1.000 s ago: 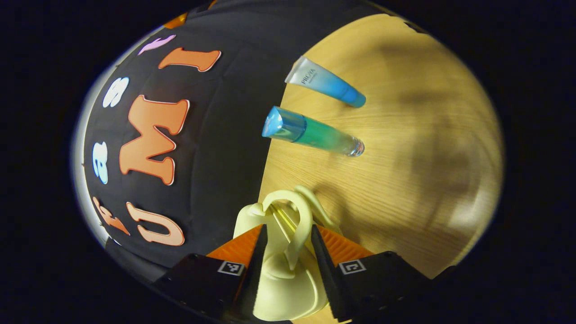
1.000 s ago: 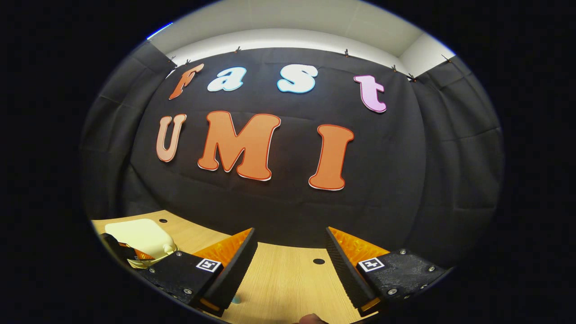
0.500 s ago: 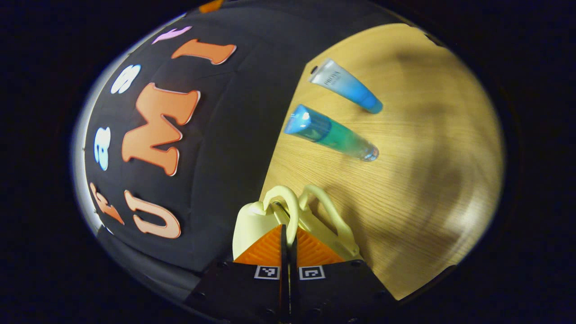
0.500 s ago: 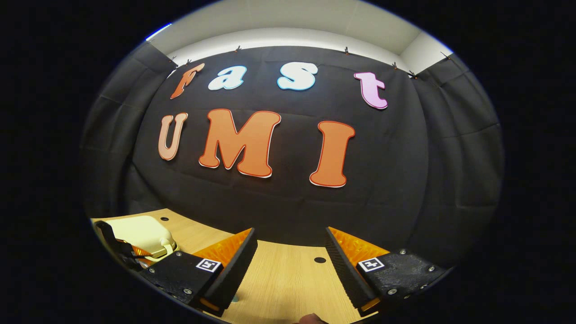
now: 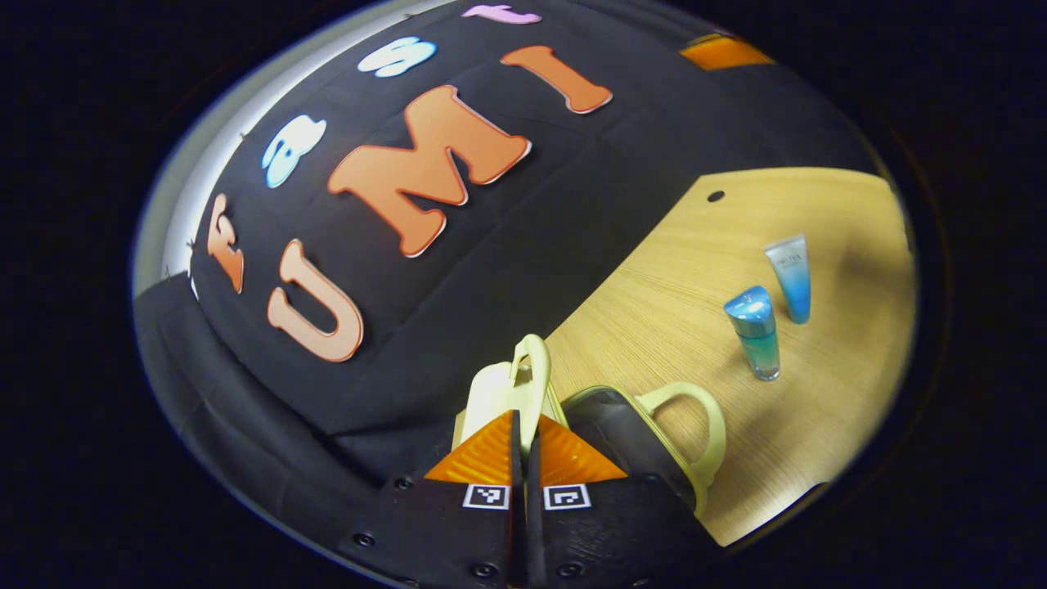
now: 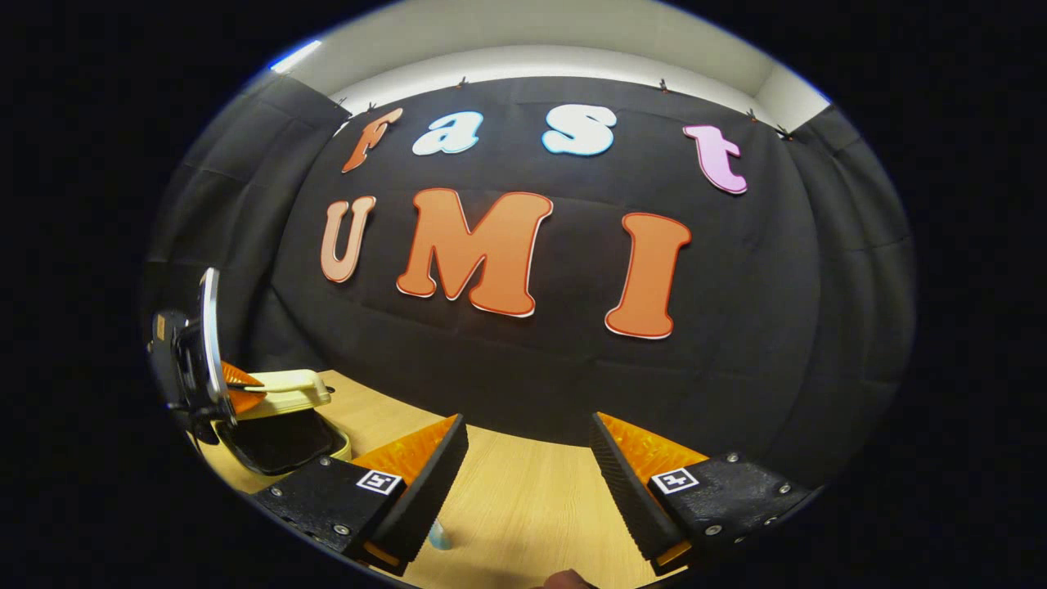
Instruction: First open the suitcase, pack the skin care products into it, and then close the suitcase.
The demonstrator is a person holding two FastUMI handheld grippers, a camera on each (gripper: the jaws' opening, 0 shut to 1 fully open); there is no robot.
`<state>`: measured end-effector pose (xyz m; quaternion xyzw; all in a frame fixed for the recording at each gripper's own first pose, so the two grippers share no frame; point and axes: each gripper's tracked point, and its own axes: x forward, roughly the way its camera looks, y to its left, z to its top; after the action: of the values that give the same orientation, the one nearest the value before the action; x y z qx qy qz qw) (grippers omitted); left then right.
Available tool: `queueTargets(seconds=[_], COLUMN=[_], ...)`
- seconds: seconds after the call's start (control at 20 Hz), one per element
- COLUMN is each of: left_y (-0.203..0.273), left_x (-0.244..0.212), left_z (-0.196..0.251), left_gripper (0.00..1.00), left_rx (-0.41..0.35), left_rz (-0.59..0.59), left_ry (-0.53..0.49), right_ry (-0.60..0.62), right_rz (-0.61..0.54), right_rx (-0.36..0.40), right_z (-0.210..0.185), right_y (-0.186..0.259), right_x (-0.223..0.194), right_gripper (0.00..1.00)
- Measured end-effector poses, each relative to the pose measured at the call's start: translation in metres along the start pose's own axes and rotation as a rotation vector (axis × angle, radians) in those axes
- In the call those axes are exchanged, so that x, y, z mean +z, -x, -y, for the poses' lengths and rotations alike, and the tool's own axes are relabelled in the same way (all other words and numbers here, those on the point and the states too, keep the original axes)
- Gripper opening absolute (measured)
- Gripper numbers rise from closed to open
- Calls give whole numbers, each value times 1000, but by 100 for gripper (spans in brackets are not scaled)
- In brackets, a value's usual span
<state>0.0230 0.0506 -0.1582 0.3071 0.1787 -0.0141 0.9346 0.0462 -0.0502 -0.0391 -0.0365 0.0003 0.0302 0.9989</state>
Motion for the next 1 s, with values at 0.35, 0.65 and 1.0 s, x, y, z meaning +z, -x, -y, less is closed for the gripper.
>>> queueTargets(seconds=[0.35, 0.65, 1.0], left_y=[3, -20, -55], left_x=[-14, -73, -164], left_z=[-93, -210, -280], left_gripper=[1, 1, 1], left_rx=[-16, 30, 46], left_rz=[52, 56, 1], left_ry=[335, 514, 546], right_ry=[-15, -18, -5], right_rz=[-24, -70, -111], right_rx=[-6, -25, -104], right_z=[-61, -121, -162], right_y=[-13, -21, -30], right_x=[8, 7, 8], right_gripper=[95, 95, 95])
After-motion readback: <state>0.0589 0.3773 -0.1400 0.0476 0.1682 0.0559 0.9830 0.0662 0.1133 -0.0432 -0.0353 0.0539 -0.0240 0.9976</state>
